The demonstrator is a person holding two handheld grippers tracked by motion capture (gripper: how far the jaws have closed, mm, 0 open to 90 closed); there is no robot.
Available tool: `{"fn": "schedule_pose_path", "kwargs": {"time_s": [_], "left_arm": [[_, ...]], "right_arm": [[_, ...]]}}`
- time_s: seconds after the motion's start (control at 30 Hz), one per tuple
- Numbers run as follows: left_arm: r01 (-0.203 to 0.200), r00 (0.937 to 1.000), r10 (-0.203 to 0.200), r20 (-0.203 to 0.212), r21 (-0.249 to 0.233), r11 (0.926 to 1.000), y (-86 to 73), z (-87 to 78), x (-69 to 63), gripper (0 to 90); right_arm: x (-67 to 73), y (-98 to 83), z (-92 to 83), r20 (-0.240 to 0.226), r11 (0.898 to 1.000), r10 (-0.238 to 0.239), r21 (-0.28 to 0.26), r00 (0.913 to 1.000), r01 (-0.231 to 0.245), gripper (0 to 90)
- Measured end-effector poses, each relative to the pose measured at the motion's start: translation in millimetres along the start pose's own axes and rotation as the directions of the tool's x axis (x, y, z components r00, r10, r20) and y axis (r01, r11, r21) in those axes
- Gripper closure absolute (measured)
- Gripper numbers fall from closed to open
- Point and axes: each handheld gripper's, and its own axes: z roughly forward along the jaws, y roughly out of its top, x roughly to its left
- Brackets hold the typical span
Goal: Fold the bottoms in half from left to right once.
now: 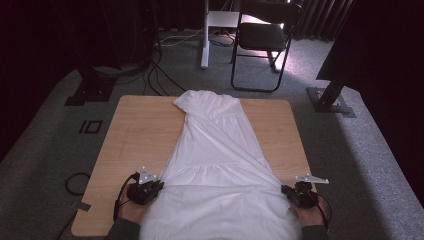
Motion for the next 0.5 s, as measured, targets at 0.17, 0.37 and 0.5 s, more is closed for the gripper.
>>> {"fn": "schedule_pose_path", "kwargs": {"time_s": [0.17, 0.37, 0.5], "left_arm": [[0.083, 0.9962, -0.086, -0.014, -0.147, 0.9857, 18.6, -14.2, 16.8, 48.7], [0.053, 0.9983, -0.056, -0.013, -0.170, 0.9840, 56.3, 0.4, 28.3, 47.2], [0.023, 0.9997, -0.022, 0.015, -0.118, 0.9927, 73.5, 31.3, 26.3, 47.2]], "right_arm": [[1.3, 25.8, -6.0, -0.030, 0.997, -0.013, -0.082, 0.9995, 0.011, 49.8], [36.1, 96.5, 15.9, -0.075, 0.974, -0.196, -0.131, 0.9778, 0.185, 40.5], [63.9, 134.5, 56.2, -0.100, 0.952, -0.302, -0.094, 0.9482, 0.293, 38.8]]}}
